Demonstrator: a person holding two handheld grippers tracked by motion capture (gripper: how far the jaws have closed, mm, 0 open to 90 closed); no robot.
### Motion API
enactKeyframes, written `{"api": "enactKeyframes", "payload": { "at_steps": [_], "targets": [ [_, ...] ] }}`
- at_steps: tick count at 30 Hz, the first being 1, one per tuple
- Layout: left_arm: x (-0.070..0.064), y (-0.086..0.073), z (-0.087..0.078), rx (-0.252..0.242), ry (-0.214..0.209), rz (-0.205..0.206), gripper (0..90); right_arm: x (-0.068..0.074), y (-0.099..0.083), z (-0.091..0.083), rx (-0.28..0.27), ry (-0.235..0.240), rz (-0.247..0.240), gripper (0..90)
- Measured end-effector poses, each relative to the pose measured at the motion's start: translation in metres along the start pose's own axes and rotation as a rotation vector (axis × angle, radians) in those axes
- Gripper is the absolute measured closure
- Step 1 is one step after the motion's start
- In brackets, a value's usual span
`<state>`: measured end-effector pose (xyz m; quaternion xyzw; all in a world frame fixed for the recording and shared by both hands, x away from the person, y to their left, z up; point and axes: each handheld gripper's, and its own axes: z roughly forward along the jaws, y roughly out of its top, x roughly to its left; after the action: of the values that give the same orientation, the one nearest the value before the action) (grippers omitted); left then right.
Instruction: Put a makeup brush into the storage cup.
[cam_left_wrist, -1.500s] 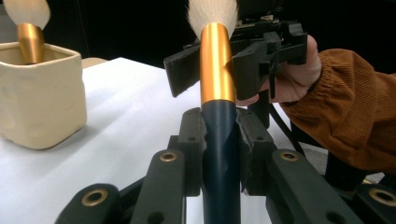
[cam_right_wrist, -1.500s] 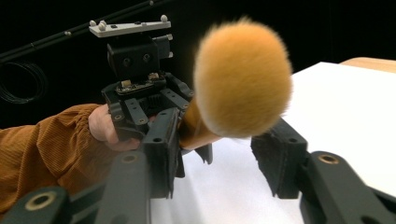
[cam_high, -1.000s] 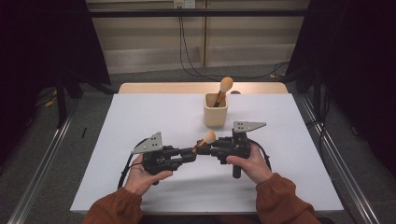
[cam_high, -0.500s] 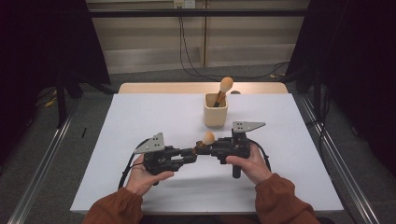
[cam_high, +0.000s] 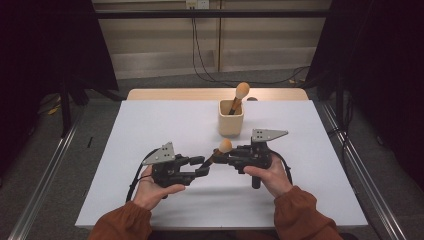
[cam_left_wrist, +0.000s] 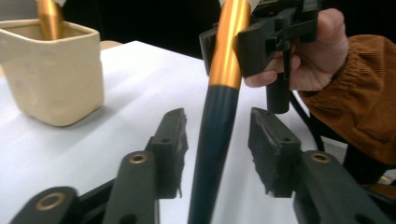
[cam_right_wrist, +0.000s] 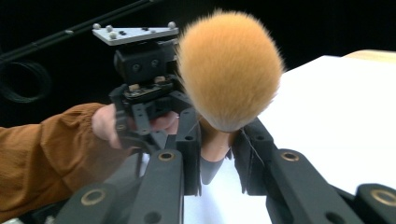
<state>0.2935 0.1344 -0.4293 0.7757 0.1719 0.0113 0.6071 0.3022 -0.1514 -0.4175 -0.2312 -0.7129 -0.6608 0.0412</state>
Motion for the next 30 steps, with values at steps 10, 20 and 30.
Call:
{"api": "enactKeyframes", "payload": {
  "at_steps": [10,20,30],
  "targets": [
    [-0.001,0.000,-0.005,0.041,0.094,0.000,27.1,-0.001,0.004,-0.010,0.007,-0.059,-0.015,73.9],
    [-0.003,-0.001,-0.019,0.032,0.166,-0.036,11.3,-0.002,0.007,-0.016,0.001,-0.084,-0.023,73.9],
    [-0.001,-0.006,-0.038,0.025,0.227,-0.074,5.3,-0.002,0.010,-0.022,0.031,-0.115,-0.035,73.9]
  ]
}}
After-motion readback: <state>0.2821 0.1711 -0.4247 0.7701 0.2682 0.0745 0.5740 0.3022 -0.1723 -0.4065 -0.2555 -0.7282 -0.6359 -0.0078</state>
